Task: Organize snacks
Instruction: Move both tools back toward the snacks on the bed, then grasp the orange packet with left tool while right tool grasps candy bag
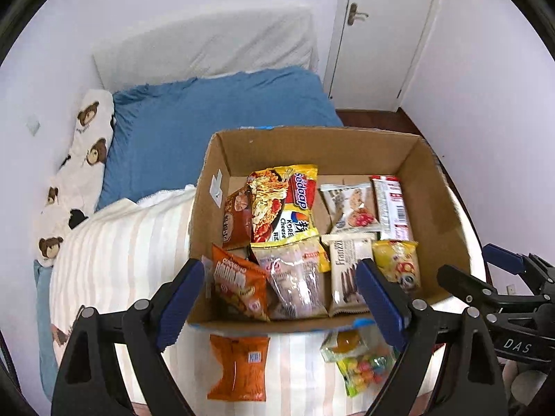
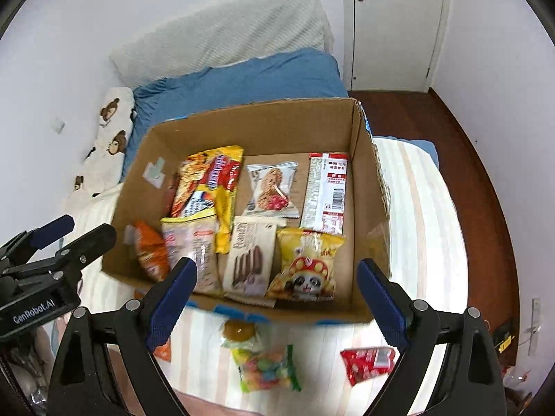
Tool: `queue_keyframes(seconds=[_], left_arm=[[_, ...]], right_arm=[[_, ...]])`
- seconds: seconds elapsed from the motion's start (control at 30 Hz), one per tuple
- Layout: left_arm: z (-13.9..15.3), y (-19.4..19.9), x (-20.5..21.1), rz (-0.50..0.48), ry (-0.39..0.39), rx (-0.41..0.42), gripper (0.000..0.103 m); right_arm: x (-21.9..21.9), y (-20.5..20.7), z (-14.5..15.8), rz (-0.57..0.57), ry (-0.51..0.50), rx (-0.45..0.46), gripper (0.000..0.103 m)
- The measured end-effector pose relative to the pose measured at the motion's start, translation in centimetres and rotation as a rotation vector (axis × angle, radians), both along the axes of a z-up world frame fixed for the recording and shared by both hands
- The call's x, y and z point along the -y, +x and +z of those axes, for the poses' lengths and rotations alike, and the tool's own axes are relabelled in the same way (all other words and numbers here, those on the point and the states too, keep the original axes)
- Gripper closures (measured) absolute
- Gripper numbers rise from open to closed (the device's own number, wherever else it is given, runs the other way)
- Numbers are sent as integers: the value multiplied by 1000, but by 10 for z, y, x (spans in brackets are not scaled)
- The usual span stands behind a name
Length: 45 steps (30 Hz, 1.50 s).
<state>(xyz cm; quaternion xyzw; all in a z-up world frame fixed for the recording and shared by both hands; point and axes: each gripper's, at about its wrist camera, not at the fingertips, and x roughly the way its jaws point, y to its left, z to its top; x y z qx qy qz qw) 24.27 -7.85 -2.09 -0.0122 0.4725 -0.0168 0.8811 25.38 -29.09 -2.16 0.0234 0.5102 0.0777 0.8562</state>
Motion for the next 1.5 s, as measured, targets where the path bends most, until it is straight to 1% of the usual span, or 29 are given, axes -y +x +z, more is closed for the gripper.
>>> queue_keyframes(seconds=[0.2,0.33,0.43,0.5,0.6,0.67,0.7,0.77,0.87,0.93,1.0,1.03,1.1,1.2,1.27,1.3,1.33,1.37,1.4,1.5], left_arm=[[17,-36,5,-14,-2,58,14],[31,-55,4,-17,-25,90,13],[36,-65,4,-17,-31,105,14],[39,-71,2,-13,-49,110,13],[37,-81,-2,5,-58,108,14],[30,-86,-6,15,-54,95,13],[21,-89,-10,30,-47,76,14],[3,-94,-17,53,-43,35,13],[-34,-96,-33,106,-31,-59,13],[-64,-96,-49,160,-33,-130,13],[-86,-96,-59,191,-33,-179,14],[-99,-93,-65,210,-32,-210,14],[-116,-89,-68,221,-19,-245,14],[-133,-81,-67,214,10,-278,13],[-148,-70,-62,198,33,-314,14],[-157,-64,-58,180,48,-340,14],[-165,-59,-55,167,61,-362,14],[-170,-56,-53,160,69,-376,14],[-180,-51,-49,144,75,-402,14],[-197,-44,-44,118,62,-455,14]], right_arm=[[-1,-35,22,0,21,55,8],[-1,-55,40,-2,34,92,8],[-1,-68,50,1,44,107,8],[0,-76,54,0,59,109,8],[2,-86,51,-7,83,91,8],[5,-92,37,-16,116,48,8],[5,-93,30,-21,124,27,8],[11,-97,4,-57,161,-41,8],[22,-98,-49,-142,257,-169,8],[29,-100,-89,-221,343,-264,8],[35,-101,-128,-315,425,-349,8],[37,-102,-141,-347,444,-375,8],[36,-98,-168,-421,471,-422,8],[32,-87,-191,-489,505,-455,8],[26,-79,-202,-526,486,-468,9],[23,-76,-205,-533,463,-465,11],[21,-73,-206,-530,437,-461,14],[18,-70,-207,-520,395,-457,23],[13,-69,-207,-494,351,-455,30],[-4,-66,-202,-329,233,-431,40]])
